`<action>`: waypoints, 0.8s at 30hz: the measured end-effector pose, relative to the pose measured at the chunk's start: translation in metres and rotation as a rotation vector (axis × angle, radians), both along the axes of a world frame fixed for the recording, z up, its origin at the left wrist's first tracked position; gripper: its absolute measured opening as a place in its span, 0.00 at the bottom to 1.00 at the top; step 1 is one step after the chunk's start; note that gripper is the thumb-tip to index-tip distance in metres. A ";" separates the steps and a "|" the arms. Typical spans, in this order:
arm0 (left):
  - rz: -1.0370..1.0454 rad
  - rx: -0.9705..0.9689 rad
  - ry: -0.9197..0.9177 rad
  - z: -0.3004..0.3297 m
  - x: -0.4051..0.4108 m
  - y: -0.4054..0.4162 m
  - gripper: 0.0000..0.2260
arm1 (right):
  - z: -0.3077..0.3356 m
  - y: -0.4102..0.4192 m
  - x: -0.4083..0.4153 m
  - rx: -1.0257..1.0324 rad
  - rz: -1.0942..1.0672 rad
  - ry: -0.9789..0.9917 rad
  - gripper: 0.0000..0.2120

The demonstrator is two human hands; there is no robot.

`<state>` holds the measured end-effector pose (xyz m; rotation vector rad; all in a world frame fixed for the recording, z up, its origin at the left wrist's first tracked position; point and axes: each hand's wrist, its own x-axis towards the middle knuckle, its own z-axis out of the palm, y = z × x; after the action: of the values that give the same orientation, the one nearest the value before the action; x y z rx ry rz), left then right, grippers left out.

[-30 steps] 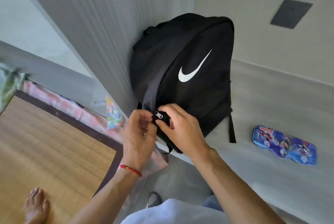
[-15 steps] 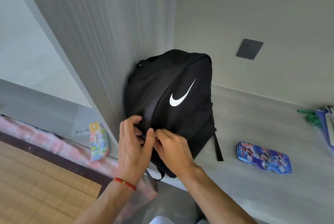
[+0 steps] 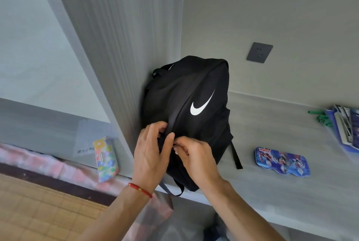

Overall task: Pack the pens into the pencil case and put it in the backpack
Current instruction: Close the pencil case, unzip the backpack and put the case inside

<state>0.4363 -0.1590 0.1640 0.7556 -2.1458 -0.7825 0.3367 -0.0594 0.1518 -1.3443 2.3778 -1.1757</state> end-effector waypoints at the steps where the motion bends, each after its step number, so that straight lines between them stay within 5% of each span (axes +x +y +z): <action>1: -0.005 0.002 0.003 0.001 0.000 -0.001 0.09 | 0.003 0.000 0.000 0.010 -0.013 0.127 0.05; 6: -0.058 0.060 0.054 0.005 -0.003 -0.011 0.07 | 0.026 0.003 -0.002 -0.017 0.056 0.326 0.07; 11: -0.118 0.082 0.109 0.010 -0.005 -0.011 0.07 | 0.054 0.002 -0.006 -0.230 0.047 0.303 0.07; 17: -0.148 -0.091 0.174 0.039 -0.016 -0.010 0.15 | 0.093 -0.005 -0.025 -0.446 0.007 0.399 0.05; 20: -0.217 -0.245 0.147 0.066 -0.037 -0.018 0.19 | 0.110 -0.010 -0.040 -0.514 -0.025 0.334 0.05; 24: -0.423 -0.218 0.105 0.091 -0.064 -0.028 0.20 | 0.121 -0.012 -0.066 -0.551 -0.008 0.228 0.05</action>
<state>0.3723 -0.1870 0.2545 0.1433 -2.2758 -0.7606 0.2711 -0.0716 0.2732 -1.7000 2.2898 -1.8669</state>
